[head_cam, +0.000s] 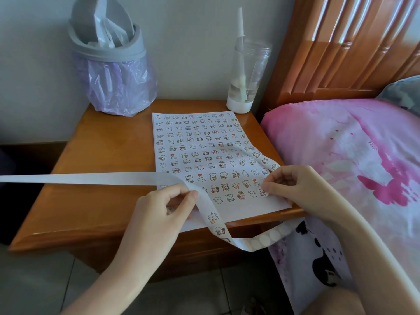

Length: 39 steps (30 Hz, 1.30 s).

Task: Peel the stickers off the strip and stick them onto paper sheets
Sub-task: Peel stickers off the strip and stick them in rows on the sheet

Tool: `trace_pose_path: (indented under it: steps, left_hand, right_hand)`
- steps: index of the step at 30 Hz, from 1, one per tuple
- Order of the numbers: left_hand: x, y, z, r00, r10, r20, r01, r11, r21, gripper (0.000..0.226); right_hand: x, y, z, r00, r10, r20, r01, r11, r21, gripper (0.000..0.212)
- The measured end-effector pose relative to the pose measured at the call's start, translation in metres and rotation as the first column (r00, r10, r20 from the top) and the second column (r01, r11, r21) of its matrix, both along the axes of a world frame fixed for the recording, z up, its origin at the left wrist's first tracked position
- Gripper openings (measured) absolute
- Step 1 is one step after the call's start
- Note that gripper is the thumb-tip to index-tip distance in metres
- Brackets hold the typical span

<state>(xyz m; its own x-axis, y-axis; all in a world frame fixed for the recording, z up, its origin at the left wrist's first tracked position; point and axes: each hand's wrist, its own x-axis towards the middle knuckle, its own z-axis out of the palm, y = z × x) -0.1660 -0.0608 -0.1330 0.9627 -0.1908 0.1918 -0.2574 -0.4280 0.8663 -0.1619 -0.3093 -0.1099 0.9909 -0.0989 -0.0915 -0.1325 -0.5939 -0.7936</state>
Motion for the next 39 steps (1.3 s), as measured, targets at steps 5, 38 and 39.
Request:
trace_pose_path:
  steps: [5, 38, 39]
  left_hand:
    - [0.000, 0.000, 0.001, 1.000, 0.000, -0.011, 0.000, 1.000, 0.006, 0.009]
    - [0.000, -0.001, 0.000, 1.000, 0.014, -0.001, -0.014, 0.999, 0.039, 0.010]
    - [0.000, -0.001, 0.000, 1.000, 0.013, -0.001, -0.013, 0.999, 0.039, 0.009]
  right_hand:
    - [-0.001, -0.001, 0.000, 1.000, 0.009, 0.006, -0.009, 1.000, -0.008, 0.006]
    - [0.002, -0.004, -0.016, 0.994, 0.028, 0.110, -0.010, 0.987, -0.161, 0.015]
    - [0.002, -0.004, -0.015, 0.994, 0.031, 0.101, -0.017, 0.989, -0.145, 0.017]
